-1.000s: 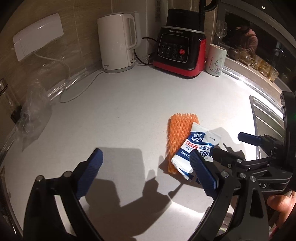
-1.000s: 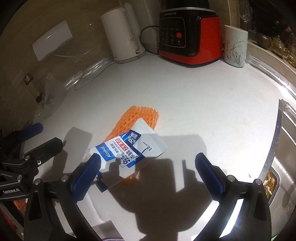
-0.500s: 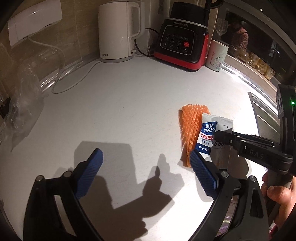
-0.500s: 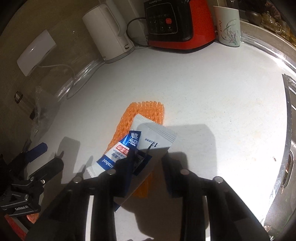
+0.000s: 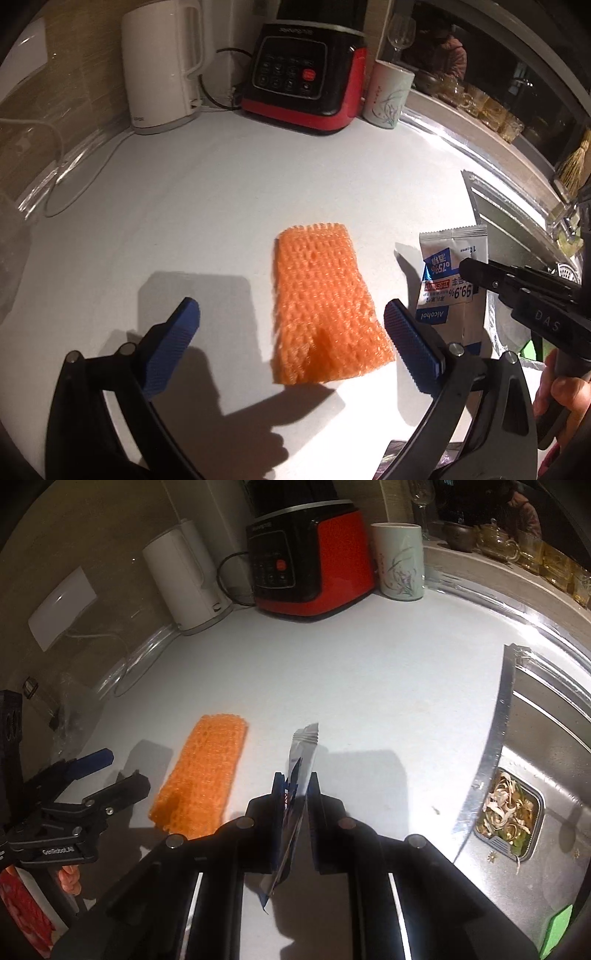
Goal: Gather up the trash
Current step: 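Grasp the orange foam net with the left tool while the right tool holds the wipe packet, then carry the foam net and wipe packet over the bin and open both tools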
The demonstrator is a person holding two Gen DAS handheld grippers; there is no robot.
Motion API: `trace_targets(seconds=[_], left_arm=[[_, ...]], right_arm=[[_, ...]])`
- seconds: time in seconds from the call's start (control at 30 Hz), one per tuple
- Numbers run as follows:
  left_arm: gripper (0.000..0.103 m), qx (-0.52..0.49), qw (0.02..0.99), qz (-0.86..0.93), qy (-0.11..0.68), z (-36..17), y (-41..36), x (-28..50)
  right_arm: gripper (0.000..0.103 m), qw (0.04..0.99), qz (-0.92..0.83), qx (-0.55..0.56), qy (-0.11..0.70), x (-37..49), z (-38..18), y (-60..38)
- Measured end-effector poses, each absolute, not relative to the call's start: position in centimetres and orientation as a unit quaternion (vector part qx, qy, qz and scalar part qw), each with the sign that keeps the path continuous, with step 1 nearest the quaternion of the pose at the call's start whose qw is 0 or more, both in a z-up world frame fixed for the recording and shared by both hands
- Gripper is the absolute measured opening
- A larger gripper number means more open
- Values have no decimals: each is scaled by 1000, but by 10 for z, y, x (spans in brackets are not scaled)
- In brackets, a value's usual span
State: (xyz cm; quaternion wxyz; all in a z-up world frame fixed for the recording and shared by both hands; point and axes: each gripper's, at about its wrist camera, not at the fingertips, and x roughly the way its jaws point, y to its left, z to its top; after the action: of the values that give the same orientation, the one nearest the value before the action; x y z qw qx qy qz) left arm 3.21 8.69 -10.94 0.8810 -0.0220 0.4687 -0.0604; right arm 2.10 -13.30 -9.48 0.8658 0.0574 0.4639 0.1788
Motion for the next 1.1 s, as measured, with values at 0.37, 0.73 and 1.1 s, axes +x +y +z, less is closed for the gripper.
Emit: trace_targets(seconds=[0.37, 0.73, 1.1], left_arm=[[80, -32, 847, -31, 530, -152, 62, 67], [19, -65, 857, -44, 509, -142, 73, 53], [19, -69, 876, -84, 470, -105, 76, 11]], right_arm=[[22, 851, 192, 80, 481, 31, -111, -165], [15, 835, 229, 70, 496, 37, -125, -147], [2, 858, 226, 41, 460, -4, -88, -130]])
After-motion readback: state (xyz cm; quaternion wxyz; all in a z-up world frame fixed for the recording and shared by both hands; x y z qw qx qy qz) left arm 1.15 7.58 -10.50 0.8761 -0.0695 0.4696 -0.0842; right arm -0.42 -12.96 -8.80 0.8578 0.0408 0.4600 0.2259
